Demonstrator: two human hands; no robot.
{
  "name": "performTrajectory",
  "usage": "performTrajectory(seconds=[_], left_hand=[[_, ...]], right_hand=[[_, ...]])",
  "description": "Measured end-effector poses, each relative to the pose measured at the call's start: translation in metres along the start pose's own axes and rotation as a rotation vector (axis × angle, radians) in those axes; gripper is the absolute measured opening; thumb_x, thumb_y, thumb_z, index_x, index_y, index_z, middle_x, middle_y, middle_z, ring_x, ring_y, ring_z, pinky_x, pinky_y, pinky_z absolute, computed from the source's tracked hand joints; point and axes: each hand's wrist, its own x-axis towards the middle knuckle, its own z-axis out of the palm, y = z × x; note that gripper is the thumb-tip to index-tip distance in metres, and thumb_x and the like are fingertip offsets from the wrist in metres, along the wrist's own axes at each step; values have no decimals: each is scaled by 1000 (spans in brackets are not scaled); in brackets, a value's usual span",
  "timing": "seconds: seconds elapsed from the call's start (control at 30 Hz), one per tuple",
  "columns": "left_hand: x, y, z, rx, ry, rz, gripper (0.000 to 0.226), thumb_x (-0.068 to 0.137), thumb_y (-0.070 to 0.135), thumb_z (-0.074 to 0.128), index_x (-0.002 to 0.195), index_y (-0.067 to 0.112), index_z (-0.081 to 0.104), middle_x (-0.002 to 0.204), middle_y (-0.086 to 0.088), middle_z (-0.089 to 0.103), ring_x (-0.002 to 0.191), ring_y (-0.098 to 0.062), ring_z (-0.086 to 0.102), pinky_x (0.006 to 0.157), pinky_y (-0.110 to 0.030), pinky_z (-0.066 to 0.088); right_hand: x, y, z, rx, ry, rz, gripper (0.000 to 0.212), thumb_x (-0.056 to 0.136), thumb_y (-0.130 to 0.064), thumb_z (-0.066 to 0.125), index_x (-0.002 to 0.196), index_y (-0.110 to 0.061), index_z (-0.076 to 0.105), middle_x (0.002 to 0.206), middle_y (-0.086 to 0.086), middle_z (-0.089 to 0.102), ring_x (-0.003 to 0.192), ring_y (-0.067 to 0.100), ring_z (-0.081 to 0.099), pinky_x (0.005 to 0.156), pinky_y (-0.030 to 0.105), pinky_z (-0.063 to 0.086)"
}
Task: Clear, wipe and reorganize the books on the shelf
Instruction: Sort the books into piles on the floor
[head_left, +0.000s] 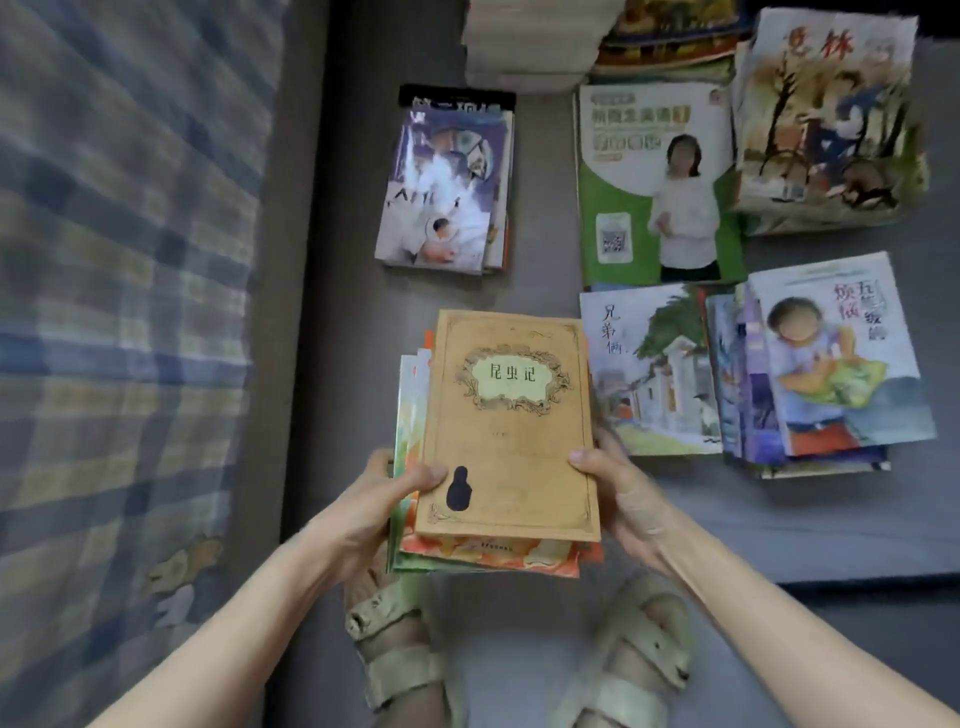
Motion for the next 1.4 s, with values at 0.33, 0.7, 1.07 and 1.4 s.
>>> performTrajectory(seconds=[0.33, 0.7, 1.07, 1.4], left_hand=[[96, -32, -33, 459, -236, -27, 56, 66, 17, 83, 114, 20, 55, 104, 8, 73, 100, -8, 67, 81, -17, 53], [118, 42, 8, 1040, 202, 258, 31, 70, 60, 72, 82, 41, 51, 82, 18, 64, 83, -15, 68, 70, -31, 59], [118, 30, 9, 907, 199, 352, 21, 78, 50, 71, 83, 32, 62, 77, 9, 71, 77, -16, 70, 66, -38, 60], [109, 26, 17, 660, 159, 449, 55, 59, 53, 83, 105, 32, 63, 93, 17, 72, 85, -2, 69, 78, -27, 57]], right_hand=[[80, 34, -22, -421, -88, 95, 83, 49, -24, 76, 121, -36, 37, 110, -13, 62, 103, 3, 59, 95, 28, 45], [115, -60, 23, -1533, 40, -228, 48, 83, -59, 56, 108, -20, 68, 97, 5, 73, 88, 23, 68, 80, 34, 55], [92, -6, 10, -885, 167, -215, 41, 71, -46, 72, 104, -26, 58, 108, -5, 68, 97, 14, 66, 85, 36, 56], [88, 3, 7, -869, 175, -213, 43, 65, -29, 79, 106, -20, 70, 100, -8, 72, 94, 11, 67, 88, 32, 54]])
